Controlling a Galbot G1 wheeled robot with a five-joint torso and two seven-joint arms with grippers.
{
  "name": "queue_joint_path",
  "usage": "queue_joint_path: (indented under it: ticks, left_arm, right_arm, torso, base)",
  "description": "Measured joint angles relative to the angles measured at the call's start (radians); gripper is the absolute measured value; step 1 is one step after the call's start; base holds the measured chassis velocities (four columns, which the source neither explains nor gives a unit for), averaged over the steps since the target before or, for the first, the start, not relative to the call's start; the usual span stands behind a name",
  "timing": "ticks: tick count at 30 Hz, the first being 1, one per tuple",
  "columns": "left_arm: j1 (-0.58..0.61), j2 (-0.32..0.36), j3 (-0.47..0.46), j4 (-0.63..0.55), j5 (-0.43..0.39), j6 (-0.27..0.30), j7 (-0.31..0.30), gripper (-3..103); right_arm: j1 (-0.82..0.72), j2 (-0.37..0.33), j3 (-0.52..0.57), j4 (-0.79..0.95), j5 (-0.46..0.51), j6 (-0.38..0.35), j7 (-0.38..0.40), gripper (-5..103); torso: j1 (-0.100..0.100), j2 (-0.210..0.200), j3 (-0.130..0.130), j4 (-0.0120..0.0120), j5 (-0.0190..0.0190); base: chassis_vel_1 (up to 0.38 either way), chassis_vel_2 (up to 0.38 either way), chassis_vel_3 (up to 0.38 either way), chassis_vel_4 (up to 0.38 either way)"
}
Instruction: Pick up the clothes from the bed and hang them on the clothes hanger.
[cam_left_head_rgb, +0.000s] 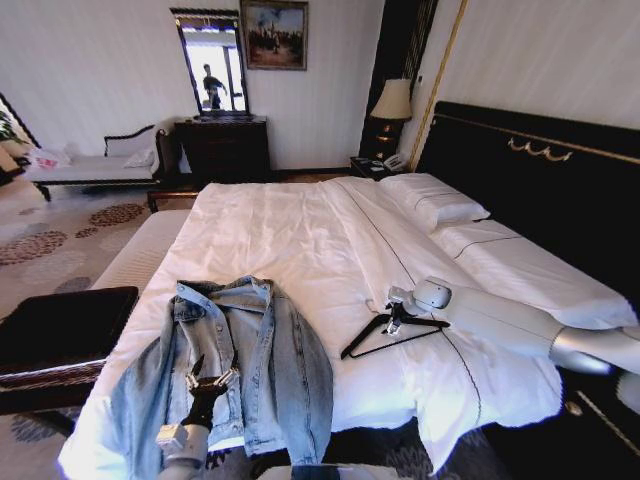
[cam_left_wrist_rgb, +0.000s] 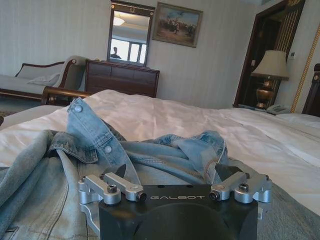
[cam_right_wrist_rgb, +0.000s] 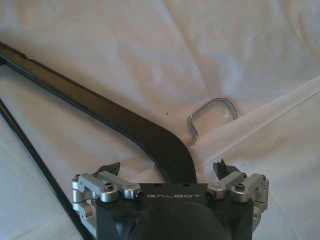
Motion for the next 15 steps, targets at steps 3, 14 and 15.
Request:
queue_joint_path:
  ticks: [3, 14, 15]
  left_arm:
    - [0.001, -0.004, 0.000, -0.002, -0.001, 0.000, 0.000, 100]
    - [0.014, -0.010, -0.012, -0.005, -0.011, -0.008, 0.003, 100]
    - [0.014, -0.010, -0.013, -0.004, -0.012, -0.010, 0.003, 100]
  right_arm:
    - [0.001, 0.020, -0.003, -0.026, 0.002, 0.000, 0.001, 100]
    - [0.007, 0.039, -0.014, -0.065, -0.001, 0.000, -0.009, 86]
    - [0.007, 0.039, -0.015, -0.064, -0.001, 0.000, -0.010, 80]
  torso:
    - [0.000, 0.000, 0.000, 0.0002, 0.0000]
    - [0.000, 0.000, 0.000, 0.0002, 0.0000]
    - [0.000, 0.000, 0.000, 0.0002, 0.0000]
  base:
    - [0.000, 0.000, 0.000, 0.000]
    - [0.000, 0.000, 0.000, 0.000]
    - [0.000, 0.000, 0.000, 0.000]
